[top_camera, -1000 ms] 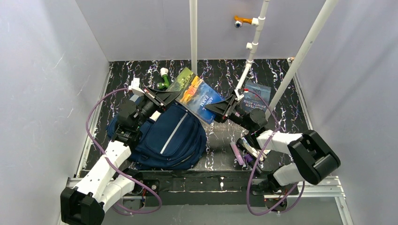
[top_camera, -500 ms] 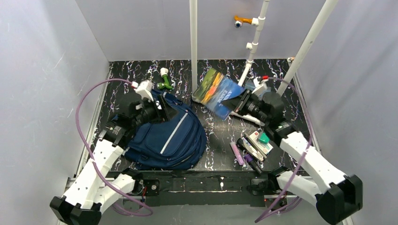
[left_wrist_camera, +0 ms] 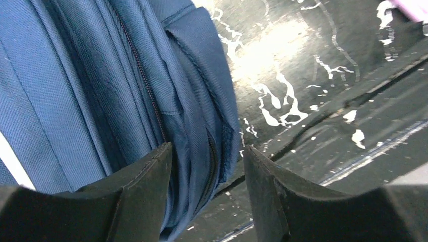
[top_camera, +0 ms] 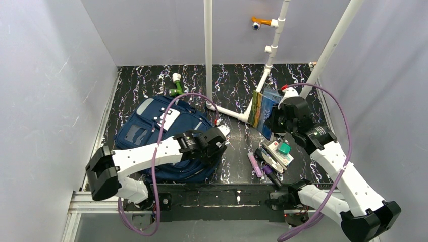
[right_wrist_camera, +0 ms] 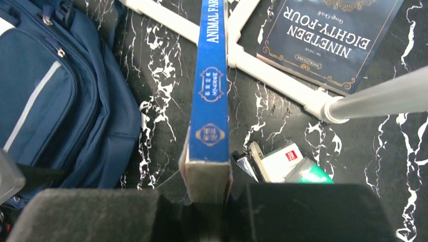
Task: Pack the student bag
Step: Place the book in the student bag.
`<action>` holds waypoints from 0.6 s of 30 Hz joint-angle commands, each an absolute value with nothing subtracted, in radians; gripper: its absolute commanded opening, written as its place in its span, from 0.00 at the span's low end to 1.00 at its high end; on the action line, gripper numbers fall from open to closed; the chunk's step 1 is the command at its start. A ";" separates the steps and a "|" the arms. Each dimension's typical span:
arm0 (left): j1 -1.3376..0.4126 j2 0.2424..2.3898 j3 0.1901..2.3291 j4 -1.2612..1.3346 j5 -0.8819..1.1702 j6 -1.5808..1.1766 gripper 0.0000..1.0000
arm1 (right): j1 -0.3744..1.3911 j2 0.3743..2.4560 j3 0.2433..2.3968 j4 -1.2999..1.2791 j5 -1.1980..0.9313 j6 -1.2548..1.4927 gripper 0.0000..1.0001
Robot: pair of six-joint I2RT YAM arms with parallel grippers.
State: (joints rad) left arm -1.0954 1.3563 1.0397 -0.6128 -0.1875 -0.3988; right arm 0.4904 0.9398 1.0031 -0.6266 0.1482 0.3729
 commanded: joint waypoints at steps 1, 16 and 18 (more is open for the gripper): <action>-1.104 1.395 1.069 -0.655 -0.282 -0.347 0.50 | 0.489 0.886 1.008 -0.573 0.114 0.359 0.01; -1.097 1.164 1.215 -0.752 -0.540 -0.206 0.00 | 0.489 1.033 1.202 -0.806 -0.437 0.205 0.01; -1.088 1.120 1.235 -0.747 -0.551 -0.194 0.00 | 0.489 1.031 1.221 -0.771 -0.546 0.256 0.01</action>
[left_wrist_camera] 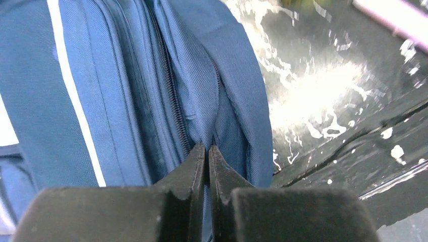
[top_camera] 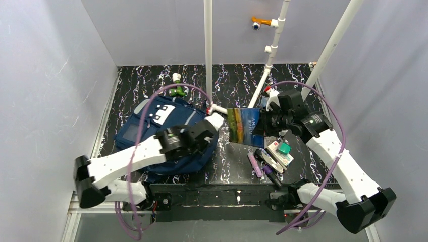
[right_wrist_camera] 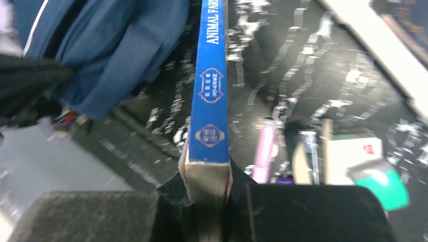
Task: Pack the student bag
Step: Place the book in the student bag.
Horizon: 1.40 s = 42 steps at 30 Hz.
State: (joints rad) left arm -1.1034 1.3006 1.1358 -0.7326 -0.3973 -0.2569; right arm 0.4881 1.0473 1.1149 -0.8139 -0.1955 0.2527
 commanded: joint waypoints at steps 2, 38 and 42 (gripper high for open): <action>-1.079 1.095 1.259 -0.747 -0.546 -0.173 0.00 | 0.489 1.040 1.267 -0.786 -0.542 0.263 0.01; -0.629 0.762 1.021 -0.369 0.062 -0.348 0.00 | 0.491 0.922 0.721 0.126 -0.747 1.236 0.01; -0.629 0.767 1.032 -0.350 0.109 -0.380 0.00 | 0.552 1.032 0.709 0.312 -0.693 1.322 0.01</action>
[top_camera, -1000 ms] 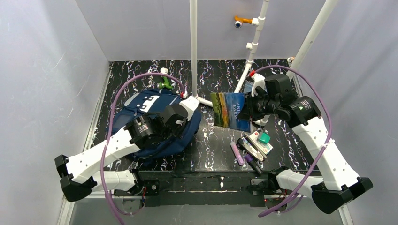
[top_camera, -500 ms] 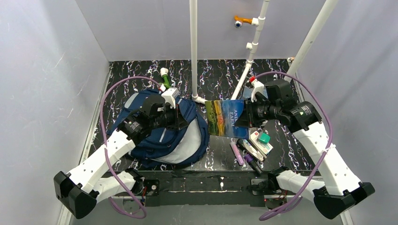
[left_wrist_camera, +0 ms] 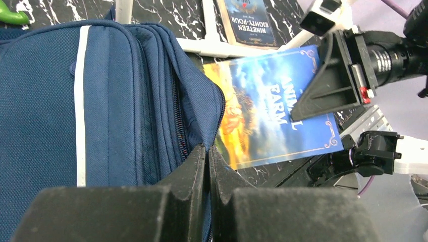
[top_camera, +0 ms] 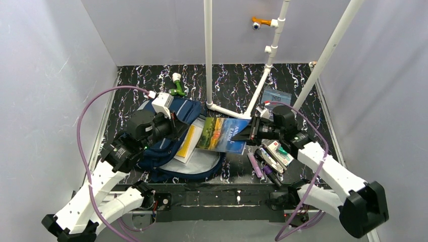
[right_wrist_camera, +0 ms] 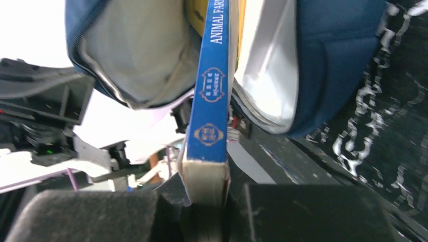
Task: Pack the student bag
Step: Place the book in the student bag.
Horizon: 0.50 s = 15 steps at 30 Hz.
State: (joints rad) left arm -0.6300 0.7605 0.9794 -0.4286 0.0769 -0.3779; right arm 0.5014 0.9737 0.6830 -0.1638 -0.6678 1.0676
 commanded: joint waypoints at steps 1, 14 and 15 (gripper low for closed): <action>-0.628 0.768 1.035 -0.339 0.119 -0.383 0.00 | 0.577 1.068 0.719 0.345 -0.677 1.324 0.01; -0.629 0.856 1.094 -0.298 0.234 -0.416 0.00 | 0.899 1.650 0.900 0.867 -0.241 1.269 0.01; -0.629 0.860 1.098 -0.297 0.236 -0.422 0.00 | 0.917 1.720 0.930 0.906 -0.207 1.266 0.01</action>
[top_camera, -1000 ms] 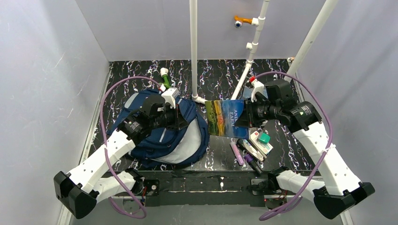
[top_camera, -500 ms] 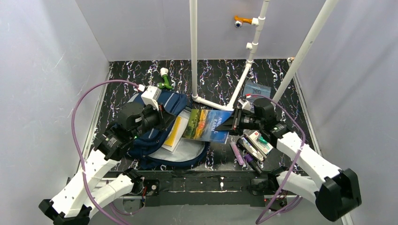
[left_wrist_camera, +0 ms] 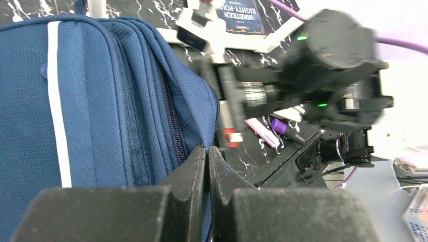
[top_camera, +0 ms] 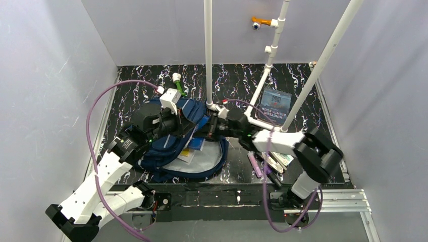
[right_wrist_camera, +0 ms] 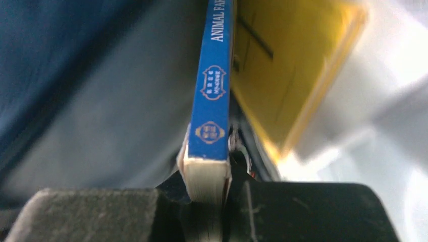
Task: Pack the student bag
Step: Place the book in the student bag.
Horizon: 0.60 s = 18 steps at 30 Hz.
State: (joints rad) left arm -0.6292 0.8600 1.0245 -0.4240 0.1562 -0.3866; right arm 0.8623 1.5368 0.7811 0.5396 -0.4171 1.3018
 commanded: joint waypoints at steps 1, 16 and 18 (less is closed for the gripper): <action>-0.629 0.862 1.103 -0.296 0.236 -0.427 0.00 | 0.937 1.788 0.965 1.012 -0.180 1.256 0.02; -0.629 0.843 1.130 -0.420 0.133 -0.327 0.00 | 0.964 1.765 0.982 0.430 -0.182 0.849 0.85; -0.629 0.839 1.113 -0.423 0.124 -0.323 0.00 | 0.953 1.685 0.943 0.316 -0.183 0.784 0.92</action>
